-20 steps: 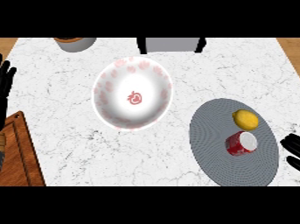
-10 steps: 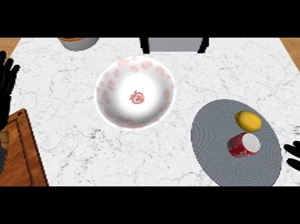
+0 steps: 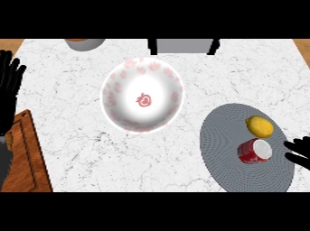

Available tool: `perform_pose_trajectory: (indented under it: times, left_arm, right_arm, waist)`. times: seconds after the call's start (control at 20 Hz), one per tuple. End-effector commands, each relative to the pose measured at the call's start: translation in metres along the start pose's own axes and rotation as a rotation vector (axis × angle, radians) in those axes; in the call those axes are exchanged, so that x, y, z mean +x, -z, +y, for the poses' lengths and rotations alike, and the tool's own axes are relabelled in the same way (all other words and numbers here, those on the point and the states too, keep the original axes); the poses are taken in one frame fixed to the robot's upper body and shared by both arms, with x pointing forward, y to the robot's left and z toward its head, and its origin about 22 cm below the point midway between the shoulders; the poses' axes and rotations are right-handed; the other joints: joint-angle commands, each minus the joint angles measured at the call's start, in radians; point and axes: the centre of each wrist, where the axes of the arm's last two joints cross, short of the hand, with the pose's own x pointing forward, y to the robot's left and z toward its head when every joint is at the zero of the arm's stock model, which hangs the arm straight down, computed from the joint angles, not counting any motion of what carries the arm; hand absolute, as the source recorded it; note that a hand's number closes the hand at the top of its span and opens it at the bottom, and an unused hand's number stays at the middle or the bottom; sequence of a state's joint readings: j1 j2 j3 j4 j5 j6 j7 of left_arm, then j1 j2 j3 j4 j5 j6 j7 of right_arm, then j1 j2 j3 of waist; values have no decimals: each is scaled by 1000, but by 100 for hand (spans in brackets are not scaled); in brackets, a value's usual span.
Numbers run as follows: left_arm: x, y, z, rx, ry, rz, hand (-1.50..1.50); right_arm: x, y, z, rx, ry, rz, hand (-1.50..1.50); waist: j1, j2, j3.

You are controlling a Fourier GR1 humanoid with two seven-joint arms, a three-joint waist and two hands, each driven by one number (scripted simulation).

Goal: Pick the can from the placemat and place it in the bowl

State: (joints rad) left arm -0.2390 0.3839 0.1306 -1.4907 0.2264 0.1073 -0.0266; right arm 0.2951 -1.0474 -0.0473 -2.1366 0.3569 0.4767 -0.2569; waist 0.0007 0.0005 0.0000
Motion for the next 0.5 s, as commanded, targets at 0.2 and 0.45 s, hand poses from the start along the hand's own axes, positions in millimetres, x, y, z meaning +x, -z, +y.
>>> perform_pose_trajectory:
  times: [0.2,0.45]
  left_arm:
    - [-11,-17,-6,3,-13,-11,0]
    - [-10,1,6,-1,-1,-10,0]
  right_arm:
    - [-4,39,26,42,11,28,-150]
    - [-29,52,37,32,27,64,-150]
  waist:
    - [6,0,0]
    - [0,0,0]
